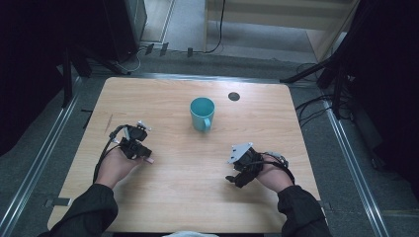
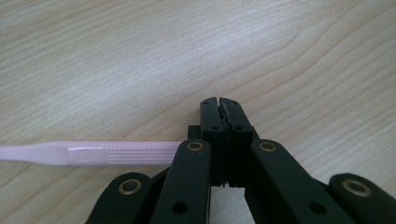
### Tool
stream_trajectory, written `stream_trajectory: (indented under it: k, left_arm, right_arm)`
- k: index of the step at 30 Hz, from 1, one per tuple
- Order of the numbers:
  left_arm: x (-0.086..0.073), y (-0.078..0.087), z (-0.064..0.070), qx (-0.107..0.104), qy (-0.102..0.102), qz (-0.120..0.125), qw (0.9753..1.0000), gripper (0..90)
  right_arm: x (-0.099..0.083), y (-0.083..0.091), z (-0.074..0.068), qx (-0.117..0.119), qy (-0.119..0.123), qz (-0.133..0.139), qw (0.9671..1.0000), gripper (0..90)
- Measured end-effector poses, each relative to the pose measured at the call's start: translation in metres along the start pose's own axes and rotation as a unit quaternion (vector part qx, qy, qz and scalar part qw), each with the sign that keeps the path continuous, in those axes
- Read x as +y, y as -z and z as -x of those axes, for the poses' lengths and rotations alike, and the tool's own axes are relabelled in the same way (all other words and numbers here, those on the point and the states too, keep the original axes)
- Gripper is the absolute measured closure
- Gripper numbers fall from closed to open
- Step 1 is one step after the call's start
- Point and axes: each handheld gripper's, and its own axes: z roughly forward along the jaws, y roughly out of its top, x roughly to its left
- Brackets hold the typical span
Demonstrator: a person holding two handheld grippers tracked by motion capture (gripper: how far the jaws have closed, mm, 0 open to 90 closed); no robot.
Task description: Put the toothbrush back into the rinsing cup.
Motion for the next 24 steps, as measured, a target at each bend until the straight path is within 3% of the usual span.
stream_trajectory:
  k: [16,24]
  left_arm:
    - [-0.020,0.007,-0.006,-0.001,0.009,-0.021,0.9997,87.9]
    - [-0.030,0.014,-0.014,0.000,0.025,-0.024,0.9994,88.0]
  right_arm:
    - [0.000,-0.001,-0.001,0.003,0.001,-0.003,1.0000,16.1]
    - [0.000,-0.001,-0.001,0.001,0.002,-0.004,1.0000,16.2]
